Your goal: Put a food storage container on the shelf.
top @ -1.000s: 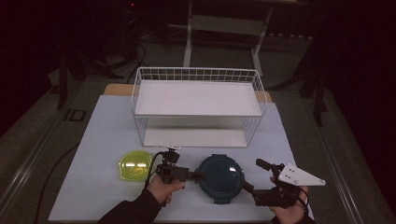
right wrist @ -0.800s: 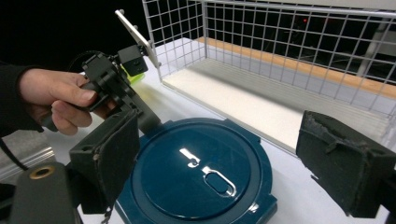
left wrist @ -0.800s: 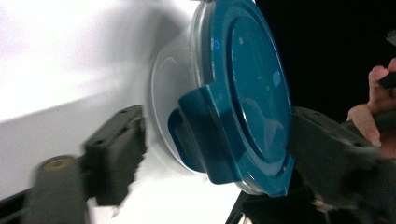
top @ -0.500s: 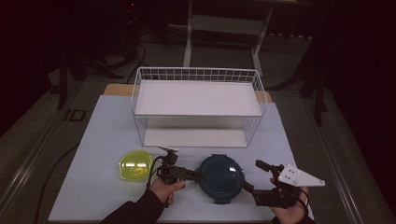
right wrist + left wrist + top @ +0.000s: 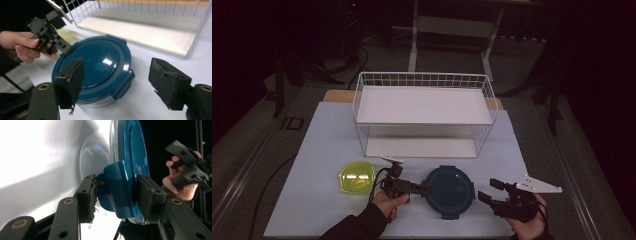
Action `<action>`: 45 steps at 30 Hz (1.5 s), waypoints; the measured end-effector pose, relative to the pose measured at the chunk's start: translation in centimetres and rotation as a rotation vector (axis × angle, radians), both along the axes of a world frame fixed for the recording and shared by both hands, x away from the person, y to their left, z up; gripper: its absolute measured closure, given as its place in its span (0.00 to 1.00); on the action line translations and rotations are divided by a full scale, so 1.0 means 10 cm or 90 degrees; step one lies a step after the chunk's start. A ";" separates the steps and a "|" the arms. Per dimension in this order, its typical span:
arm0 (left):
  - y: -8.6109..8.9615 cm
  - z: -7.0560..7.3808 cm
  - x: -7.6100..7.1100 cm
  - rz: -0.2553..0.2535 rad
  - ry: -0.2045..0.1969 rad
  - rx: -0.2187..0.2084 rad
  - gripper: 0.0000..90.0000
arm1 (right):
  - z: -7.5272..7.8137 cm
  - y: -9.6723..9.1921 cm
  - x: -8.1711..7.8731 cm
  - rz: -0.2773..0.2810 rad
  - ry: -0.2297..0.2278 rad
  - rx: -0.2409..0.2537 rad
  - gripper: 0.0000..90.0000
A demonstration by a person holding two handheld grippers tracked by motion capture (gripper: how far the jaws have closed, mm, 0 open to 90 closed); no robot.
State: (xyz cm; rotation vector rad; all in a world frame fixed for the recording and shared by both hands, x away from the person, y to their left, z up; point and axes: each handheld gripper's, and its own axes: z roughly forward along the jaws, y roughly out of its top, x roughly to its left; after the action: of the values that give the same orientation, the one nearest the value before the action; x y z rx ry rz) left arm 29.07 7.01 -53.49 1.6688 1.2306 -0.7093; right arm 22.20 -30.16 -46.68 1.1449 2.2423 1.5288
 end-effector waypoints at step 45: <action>0.00 0.10 -0.24 -0.039 -0.115 -0.005 0.62 | -0.41 0.01 0.25 0.047 0.313 0.136 0.61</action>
State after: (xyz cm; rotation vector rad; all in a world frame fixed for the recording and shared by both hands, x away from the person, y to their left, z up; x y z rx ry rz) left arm 26.64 7.04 -52.46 1.7299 1.0525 -0.5853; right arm 24.67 -30.06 -50.75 1.6728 2.4828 1.6963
